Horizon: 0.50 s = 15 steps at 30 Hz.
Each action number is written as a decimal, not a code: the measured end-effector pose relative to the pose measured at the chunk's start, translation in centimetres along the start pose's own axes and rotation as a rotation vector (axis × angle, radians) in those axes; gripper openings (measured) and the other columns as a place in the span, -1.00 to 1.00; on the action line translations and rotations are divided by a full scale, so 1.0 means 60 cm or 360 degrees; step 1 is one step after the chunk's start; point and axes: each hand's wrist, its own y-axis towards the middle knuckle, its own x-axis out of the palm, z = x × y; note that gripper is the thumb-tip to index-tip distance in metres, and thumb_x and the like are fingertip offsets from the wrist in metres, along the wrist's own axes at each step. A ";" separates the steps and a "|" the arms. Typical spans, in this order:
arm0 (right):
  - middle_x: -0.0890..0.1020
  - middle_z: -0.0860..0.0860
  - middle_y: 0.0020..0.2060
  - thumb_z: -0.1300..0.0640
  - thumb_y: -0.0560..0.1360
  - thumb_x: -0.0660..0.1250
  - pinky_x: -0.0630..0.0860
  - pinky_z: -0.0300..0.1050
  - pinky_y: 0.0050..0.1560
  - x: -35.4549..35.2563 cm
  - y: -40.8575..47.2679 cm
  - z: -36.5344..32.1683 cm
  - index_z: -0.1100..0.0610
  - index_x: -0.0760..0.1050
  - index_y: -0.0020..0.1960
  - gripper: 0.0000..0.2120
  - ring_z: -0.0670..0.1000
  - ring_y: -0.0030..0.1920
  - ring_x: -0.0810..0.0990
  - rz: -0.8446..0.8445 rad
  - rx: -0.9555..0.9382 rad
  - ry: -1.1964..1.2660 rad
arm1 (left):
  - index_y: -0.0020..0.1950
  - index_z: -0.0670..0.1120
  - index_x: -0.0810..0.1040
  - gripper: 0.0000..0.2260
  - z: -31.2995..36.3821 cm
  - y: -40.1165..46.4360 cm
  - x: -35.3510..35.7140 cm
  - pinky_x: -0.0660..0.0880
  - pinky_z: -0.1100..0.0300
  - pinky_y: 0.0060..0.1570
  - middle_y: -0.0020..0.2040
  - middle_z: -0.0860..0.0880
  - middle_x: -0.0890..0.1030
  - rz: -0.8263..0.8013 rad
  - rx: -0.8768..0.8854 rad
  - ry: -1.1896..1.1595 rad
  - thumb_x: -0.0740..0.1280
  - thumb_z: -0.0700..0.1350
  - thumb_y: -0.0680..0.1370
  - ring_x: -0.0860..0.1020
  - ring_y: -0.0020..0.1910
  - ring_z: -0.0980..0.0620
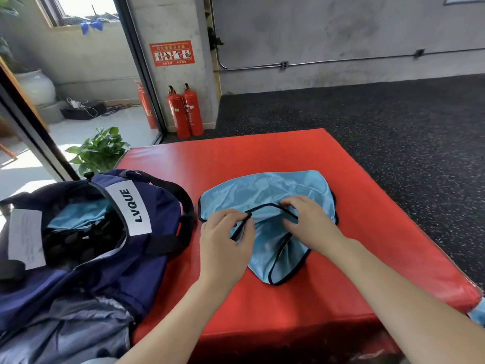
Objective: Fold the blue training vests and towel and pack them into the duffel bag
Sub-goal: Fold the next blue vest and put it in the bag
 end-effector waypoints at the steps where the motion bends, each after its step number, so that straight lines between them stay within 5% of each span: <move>1: 0.51 -0.12 0.24 0.09 0.54 0.38 0.41 -0.09 0.34 -0.001 0.003 0.002 -0.03 0.49 0.33 -0.63 -0.09 0.30 0.44 0.0008 0.0010 -0.0015 | -0.10 -0.02 0.65 -0.94 0.001 0.000 -0.006 0.54 0.03 -0.11 -0.15 0.19 0.61 0.0008 -0.0017 -0.0052 0.41 -0.06 0.49 0.59 -0.12 0.13; 11: 0.64 -0.23 -0.09 0.12 0.54 0.40 0.52 -0.09 0.10 -0.042 0.028 0.021 -0.15 0.60 -0.07 -0.85 -0.18 0.00 0.58 0.0118 0.0073 0.0118 | -0.23 -0.13 0.47 -0.90 0.000 0.003 -0.062 0.27 0.12 -0.46 -0.44 0.01 0.36 -0.0047 -0.0145 -0.0452 0.27 -0.20 0.49 0.28 -0.45 0.03; 15: 0.66 -0.24 -0.12 0.07 0.55 0.39 0.54 -0.06 0.04 -0.051 0.030 0.028 -0.13 0.63 -0.05 -0.90 -0.13 -0.02 0.62 0.0270 0.0181 0.0174 | -0.21 -0.06 0.52 -0.92 -0.019 -0.002 -0.075 0.24 0.20 -0.44 -0.49 0.06 0.28 -0.0397 -0.0133 -0.0370 0.29 -0.19 0.48 0.24 -0.47 0.07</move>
